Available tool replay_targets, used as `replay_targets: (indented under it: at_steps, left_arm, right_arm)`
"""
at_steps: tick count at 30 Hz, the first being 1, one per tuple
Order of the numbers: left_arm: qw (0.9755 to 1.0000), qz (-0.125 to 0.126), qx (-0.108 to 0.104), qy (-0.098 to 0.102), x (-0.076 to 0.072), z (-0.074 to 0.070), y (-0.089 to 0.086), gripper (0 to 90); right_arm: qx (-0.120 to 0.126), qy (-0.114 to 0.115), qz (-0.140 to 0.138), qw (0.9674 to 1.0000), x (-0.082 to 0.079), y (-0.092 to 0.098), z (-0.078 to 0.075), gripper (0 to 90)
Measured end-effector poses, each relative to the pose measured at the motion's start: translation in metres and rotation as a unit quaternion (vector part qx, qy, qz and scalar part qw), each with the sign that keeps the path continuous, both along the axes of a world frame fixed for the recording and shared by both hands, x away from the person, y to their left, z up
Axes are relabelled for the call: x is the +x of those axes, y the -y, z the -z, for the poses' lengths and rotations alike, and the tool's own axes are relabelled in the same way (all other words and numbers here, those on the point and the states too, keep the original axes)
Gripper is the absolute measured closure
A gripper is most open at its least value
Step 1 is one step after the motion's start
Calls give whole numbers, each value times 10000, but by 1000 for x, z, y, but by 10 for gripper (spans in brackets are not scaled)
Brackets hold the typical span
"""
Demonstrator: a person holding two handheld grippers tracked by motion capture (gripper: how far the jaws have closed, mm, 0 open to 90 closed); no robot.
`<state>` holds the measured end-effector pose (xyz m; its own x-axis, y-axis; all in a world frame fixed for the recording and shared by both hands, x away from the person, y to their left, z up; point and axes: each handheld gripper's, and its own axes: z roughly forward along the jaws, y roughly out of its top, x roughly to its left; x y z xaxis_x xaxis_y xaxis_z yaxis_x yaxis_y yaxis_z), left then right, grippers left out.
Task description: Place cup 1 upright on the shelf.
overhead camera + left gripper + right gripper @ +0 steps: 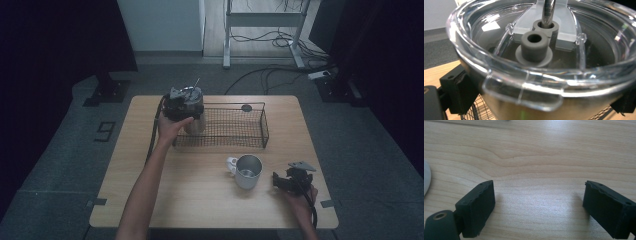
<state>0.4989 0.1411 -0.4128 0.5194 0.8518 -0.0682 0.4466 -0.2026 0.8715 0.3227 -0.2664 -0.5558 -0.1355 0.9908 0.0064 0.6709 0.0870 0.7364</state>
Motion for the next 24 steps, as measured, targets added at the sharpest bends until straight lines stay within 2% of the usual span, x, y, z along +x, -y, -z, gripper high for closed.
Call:
replay_targets:
  at_steps: [8,24]
  left_arm:
    - [9999,-43,45,-117,3,13,-3,41]
    - [9994,-191,115,-273,7,31,-6,41]
  right_arm:
    - [-1,1,-1,10000,0,0,0,106]
    - [0,0,1,10000,0,0,0,106]
